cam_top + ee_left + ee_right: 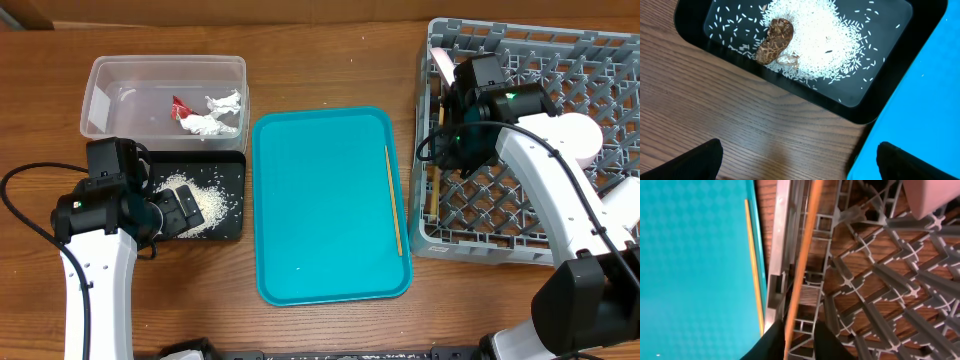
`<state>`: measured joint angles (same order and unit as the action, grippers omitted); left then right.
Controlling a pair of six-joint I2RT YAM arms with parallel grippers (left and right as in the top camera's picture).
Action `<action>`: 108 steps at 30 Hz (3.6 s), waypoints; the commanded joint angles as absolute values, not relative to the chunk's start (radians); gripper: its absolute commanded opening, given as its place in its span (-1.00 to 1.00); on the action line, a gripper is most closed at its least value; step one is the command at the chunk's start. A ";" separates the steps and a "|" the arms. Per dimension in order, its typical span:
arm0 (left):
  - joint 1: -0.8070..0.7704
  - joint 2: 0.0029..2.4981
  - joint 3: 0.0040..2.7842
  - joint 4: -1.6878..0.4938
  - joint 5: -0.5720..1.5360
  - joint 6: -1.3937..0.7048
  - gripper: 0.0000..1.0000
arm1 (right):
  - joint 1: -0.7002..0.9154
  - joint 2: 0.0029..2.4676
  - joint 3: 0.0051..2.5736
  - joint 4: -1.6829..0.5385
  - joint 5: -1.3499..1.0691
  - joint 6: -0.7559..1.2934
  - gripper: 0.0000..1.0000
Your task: Sort waste into correct bins and load items into the dishwasher
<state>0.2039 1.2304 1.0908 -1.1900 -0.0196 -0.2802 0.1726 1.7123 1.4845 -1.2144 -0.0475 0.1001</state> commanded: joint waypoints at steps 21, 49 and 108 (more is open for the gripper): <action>0.209 1.230 1.097 -1.192 -0.023 -0.270 1.00 | 0.394 1.725 1.544 -1.174 -0.125 0.110 0.04; 0.209 1.230 1.097 -1.193 -0.023 -0.270 0.99 | 0.425 1.858 1.246 -0.932 -0.121 0.241 -0.01; 0.209 1.230 1.097 -1.193 -0.023 -0.270 1.00 | 0.517 1.865 1.106 -0.827 -0.016 0.263 -0.67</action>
<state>0.2039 1.2304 1.0908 -1.1900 -0.0196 -0.2802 0.5186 1.8561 1.1252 -0.8234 0.0227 0.2619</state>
